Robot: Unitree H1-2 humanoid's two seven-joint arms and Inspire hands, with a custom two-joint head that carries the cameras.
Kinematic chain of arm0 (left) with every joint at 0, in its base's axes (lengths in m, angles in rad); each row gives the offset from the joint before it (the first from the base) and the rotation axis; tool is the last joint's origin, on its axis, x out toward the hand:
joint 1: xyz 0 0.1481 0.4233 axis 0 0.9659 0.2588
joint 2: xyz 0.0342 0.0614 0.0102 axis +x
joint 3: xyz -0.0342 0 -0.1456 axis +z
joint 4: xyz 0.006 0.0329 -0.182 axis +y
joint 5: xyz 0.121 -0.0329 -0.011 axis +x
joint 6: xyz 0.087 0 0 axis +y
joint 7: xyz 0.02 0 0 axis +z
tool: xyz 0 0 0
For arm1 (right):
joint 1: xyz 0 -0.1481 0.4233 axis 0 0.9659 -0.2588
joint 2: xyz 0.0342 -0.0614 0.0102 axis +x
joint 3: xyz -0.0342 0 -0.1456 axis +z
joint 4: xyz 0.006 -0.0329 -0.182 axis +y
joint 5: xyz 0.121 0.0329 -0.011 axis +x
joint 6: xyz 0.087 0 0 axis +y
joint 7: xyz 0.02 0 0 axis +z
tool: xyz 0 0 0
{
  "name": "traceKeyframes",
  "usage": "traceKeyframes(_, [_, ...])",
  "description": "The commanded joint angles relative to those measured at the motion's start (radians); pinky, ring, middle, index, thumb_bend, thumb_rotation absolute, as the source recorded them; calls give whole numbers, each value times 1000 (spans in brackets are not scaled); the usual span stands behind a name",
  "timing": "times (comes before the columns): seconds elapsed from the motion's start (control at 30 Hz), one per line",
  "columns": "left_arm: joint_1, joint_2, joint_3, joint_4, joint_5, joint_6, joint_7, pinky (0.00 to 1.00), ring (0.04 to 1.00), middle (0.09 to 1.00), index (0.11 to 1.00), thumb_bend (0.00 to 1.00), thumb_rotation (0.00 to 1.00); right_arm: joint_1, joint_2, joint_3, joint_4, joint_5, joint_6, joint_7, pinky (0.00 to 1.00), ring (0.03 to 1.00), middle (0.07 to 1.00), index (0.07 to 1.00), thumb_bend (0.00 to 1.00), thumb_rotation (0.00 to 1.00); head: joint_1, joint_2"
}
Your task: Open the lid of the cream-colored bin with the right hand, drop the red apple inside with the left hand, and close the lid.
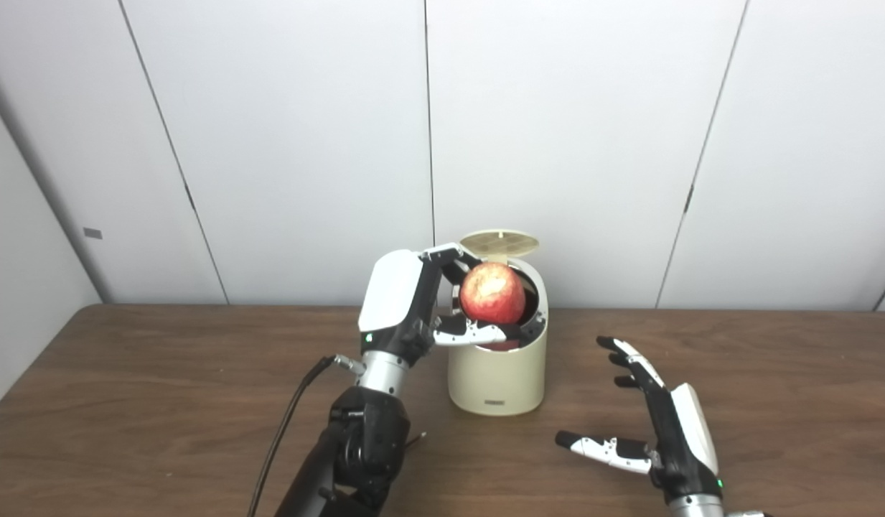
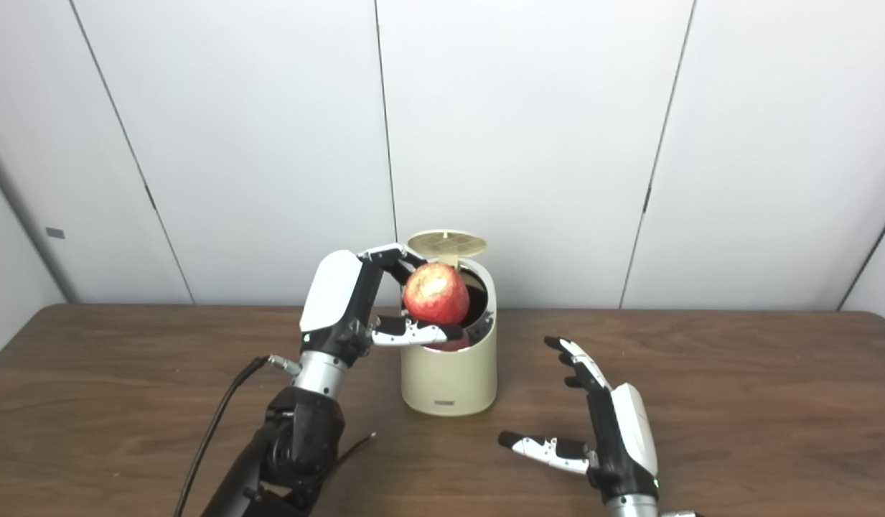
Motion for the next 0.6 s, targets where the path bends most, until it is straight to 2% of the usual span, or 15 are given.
traceKeyframes(0.0, [-57, 1, -6, 4, 35, -51, 76, 867, 586, 479, 492, 524, 0, -31, 10, 1, -29, -3, -24, -17, 709, 833, 883, 829, 761, 252, -1, 1])
traceKeyframes(0.1, [-68, 5, -20, 48, 75, -73, 145, 854, 583, 472, 498, 524, 0, -31, 11, 2, -34, -11, -19, -18, 707, 836, 885, 827, 756, 239, -3, 2])
traceKeyframes(0.33, [-87, 6, -37, 124, 118, -104, 253, 895, 580, 460, 510, 522, 0, -30, 16, 2, -38, -14, -20, -17, 690, 826, 883, 826, 752, 218, -7, 4])
traceKeyframes(0.47, [-96, 6, -51, 162, 147, -106, 312, 936, 604, 459, 512, 521, 0, -26, 20, 3, -47, -12, -11, -8, 710, 835, 886, 829, 743, 209, -9, 8])
traceKeyframes(0.57, [-103, 7, -64, 188, 178, -94, 349, 918, 614, 460, 510, 522, 0, -26, 23, 3, -51, -12, -7, -6, 712, 834, 885, 828, 747, 209, -11, 8])
